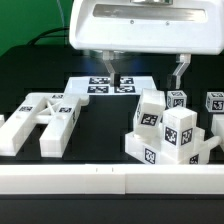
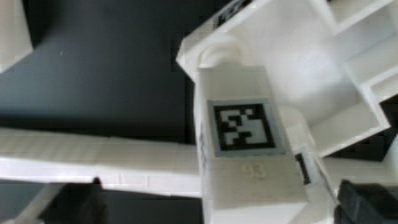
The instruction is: Assemble chair
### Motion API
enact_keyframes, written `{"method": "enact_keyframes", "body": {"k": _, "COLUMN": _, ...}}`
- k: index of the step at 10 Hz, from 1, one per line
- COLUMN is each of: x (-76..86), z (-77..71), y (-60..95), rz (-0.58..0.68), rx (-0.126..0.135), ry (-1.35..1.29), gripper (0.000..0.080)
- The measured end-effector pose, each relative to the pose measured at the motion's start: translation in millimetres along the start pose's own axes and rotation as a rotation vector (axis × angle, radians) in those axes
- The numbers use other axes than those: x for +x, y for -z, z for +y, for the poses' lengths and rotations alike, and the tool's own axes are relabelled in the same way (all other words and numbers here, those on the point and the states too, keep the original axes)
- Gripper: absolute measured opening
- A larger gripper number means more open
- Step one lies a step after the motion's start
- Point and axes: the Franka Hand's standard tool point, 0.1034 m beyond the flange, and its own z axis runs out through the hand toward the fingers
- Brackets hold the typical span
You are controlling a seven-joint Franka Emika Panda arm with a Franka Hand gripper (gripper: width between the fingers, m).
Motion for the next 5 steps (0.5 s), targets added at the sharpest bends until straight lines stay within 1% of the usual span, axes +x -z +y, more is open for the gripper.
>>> {"method": "enact_keyframes", "body": {"k": 1, "x": -1.1, "z": -0.5, "y": -0.8, "rz": -0.098, "rx": 0.010, "ry": -0.002, "gripper": 0.0649}}
{"method": "enact_keyframes", "body": {"k": 2, "x": 4.0, "z": 2.6, "y": -1.1, "rz": -0.157, "rx": 0.014, "ry": -0.007, "gripper": 0.0649}}
{"method": "enact_keyframes", "body": {"k": 3, "x": 9.3, "z": 6.0, "y": -4.2, "rz": -0.156, "rx": 0.010, "ry": -0.009, "gripper": 0.0649}}
{"method": "enact_keyframes", "body": {"k": 5, "x": 6.5, "z": 7.2, "y": -11.1, "rz": -0.164, "rx": 0.005, "ry": -0.008, "gripper": 0.0649}}
